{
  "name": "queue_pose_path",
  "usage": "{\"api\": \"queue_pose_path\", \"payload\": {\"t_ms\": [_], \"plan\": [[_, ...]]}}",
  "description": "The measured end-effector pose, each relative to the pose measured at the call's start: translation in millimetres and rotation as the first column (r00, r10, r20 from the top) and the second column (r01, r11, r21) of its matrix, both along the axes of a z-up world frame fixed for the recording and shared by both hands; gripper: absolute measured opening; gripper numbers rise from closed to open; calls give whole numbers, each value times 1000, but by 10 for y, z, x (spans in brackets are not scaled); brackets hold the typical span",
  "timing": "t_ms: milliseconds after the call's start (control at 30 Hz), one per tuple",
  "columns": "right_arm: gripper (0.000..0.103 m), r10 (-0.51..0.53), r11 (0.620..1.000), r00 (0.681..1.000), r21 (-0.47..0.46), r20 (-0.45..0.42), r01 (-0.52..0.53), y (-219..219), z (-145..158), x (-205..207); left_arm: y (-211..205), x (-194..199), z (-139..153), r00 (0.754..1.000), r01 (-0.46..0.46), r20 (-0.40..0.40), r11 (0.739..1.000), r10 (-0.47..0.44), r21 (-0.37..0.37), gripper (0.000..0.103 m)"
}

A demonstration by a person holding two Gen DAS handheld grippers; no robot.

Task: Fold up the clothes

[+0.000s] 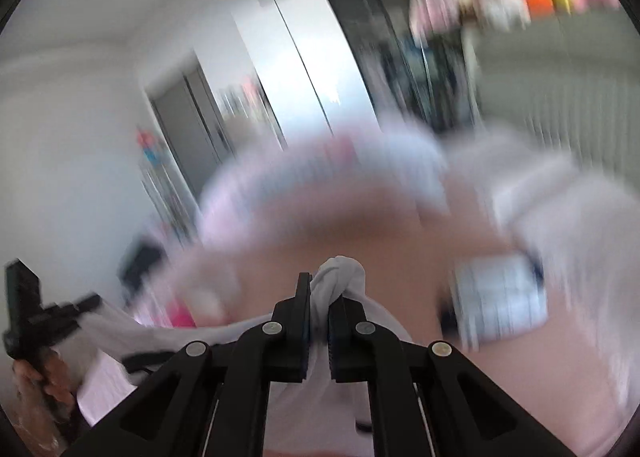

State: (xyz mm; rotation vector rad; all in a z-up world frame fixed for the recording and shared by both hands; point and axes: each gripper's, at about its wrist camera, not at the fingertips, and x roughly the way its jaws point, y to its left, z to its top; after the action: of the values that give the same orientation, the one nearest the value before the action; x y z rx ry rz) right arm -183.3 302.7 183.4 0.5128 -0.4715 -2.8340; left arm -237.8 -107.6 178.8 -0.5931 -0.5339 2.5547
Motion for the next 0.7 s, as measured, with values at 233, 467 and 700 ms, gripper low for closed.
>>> {"api": "queue_pose_path", "payload": {"t_ms": [233,467,700], "plan": [[5,12,991,973,-125,-232,-42,247,954,401,-145,533,719,975,-78,-210,997,73,-17,7],[5,45,973,981,-231,189,0,283,-937,472,-378,417,-1282,952,-121,288,991,101,52,7],[7,-4,994,757,-77,654,72,56,-3248,344,-379,66,-3522,694,-131,710,991,121,-41,7]]}}
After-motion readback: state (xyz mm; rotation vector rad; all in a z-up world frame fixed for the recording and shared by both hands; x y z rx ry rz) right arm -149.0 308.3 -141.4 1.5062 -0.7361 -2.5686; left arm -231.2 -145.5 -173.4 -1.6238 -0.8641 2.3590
